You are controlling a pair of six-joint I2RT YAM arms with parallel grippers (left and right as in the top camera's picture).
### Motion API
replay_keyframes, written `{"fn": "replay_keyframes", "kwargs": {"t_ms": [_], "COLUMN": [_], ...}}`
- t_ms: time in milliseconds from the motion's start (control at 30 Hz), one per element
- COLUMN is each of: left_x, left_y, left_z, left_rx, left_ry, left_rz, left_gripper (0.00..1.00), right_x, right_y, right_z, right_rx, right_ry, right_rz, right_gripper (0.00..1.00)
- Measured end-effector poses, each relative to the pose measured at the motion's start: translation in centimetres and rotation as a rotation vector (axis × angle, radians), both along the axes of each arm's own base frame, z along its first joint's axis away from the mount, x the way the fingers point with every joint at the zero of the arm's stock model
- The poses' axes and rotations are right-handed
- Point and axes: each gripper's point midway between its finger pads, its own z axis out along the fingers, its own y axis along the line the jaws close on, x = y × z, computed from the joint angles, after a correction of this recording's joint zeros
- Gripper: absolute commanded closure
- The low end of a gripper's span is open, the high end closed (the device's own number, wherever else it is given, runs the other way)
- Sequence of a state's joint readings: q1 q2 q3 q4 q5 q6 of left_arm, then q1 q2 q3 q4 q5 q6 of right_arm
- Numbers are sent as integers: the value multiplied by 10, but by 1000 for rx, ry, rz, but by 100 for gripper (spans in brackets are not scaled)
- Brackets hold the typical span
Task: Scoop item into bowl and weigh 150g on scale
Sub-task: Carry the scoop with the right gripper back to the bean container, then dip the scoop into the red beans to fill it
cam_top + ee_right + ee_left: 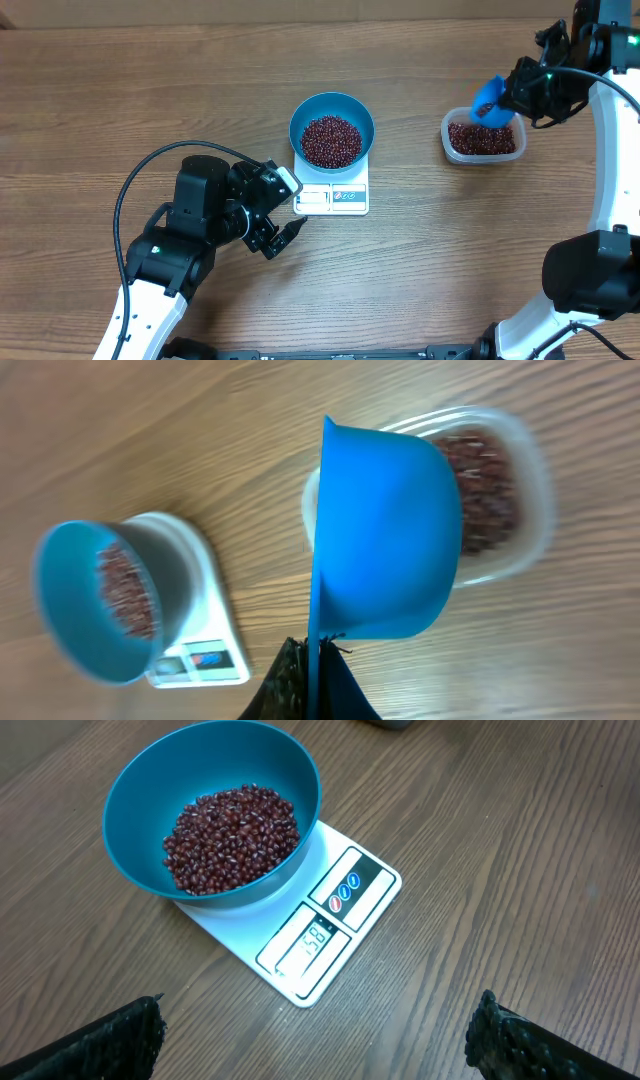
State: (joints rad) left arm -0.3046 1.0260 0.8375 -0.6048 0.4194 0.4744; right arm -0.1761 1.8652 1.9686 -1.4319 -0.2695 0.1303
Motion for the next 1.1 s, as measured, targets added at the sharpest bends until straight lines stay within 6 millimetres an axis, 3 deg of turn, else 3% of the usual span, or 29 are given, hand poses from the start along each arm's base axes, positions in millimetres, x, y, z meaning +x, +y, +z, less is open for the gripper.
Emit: {"fn": "replay_keyframes", "kwargs": {"t_ms": [267, 1100], "left_x": [0, 0], "left_y": [0, 0], "left_z": [0, 0], "left_rx": [0, 0], "left_ry": [0, 0], "left_rz": [0, 0], "left_gripper": [0, 0], "right_x": [-7, -11], "right_y": [-21, -11], "right_z": [-7, -1], "right_rx": [-155, -569], "right_ry": [47, 78], "right_rz": [-31, 4], "right_gripper": [96, 96]}}
